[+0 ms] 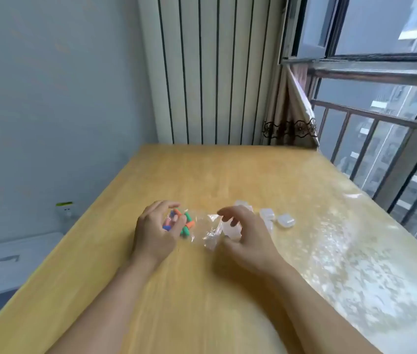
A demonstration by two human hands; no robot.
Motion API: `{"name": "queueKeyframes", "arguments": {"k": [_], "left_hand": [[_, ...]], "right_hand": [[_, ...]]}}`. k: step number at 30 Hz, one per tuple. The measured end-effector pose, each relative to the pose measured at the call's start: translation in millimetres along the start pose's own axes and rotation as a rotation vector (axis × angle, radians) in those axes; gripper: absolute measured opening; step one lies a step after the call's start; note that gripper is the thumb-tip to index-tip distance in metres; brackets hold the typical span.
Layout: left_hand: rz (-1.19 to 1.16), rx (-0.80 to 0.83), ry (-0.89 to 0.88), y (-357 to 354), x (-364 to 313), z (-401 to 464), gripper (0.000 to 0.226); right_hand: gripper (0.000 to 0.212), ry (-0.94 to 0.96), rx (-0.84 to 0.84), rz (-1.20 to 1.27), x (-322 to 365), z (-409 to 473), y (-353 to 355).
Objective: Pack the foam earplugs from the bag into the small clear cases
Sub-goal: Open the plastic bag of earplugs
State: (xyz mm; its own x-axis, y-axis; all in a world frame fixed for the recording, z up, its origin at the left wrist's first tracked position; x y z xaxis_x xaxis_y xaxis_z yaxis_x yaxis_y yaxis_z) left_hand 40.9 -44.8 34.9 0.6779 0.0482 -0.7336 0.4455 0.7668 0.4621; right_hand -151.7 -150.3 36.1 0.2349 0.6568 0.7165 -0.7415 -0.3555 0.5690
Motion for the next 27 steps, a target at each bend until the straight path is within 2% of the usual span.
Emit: {"name": "queueKeyframes", "arguments": {"k": [2,5,7,9,11,13,17,22,24,27], "left_hand": [[0.004,-0.018,-0.026,0,3,-1,0.021],[0.034,0.066,-0.075,-9,4,-1,0.026],[0.061,0.106,-0.112,-16,2,-3,0.018],[0.063,0.175,-0.139,-25,-2,-10,0.018],[0.078,0.241,-0.159,-34,-9,-16,0.028],[0.08,0.286,-0.123,-42,-10,-19,0.034],[-0.036,0.306,-0.038,-44,-12,-23,0.025],[-0.077,0.235,0.003,-35,-9,-23,0.016],[-0.078,0.228,0.016,-33,-6,-22,0.016],[-0.086,0.248,0.04,-35,-5,-21,0.02]], "right_hand": [[0.04,0.032,0.078,-0.172,-3,7,-6],[0.025,-0.151,0.105,-0.343,-18,21,1],[0.021,-0.199,0.077,-0.45,-22,24,7],[0.022,-0.207,0.123,-0.472,-19,21,3],[0.023,-0.221,0.173,-0.405,-14,15,-8],[0.021,-0.274,0.214,-0.234,-14,10,-21],[0.022,-0.457,0.195,0.105,-15,1,-28],[0.025,-0.506,0.096,0.175,-15,-3,-30],[0.021,-0.541,0.091,0.231,-16,-3,-32],[0.026,-0.624,0.111,0.323,-21,-2,-34]]}}
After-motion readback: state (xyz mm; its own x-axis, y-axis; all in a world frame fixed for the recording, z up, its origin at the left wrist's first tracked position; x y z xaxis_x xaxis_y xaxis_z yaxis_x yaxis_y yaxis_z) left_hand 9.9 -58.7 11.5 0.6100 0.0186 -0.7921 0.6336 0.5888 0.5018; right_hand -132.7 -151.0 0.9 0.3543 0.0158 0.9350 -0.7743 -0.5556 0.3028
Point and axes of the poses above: each hand's wrist, its own z-axis towards the middle knuckle, its own y-axis out of the back of the hand, x = y × z, the point moved 7 cm from there along z, towards the middle knuckle
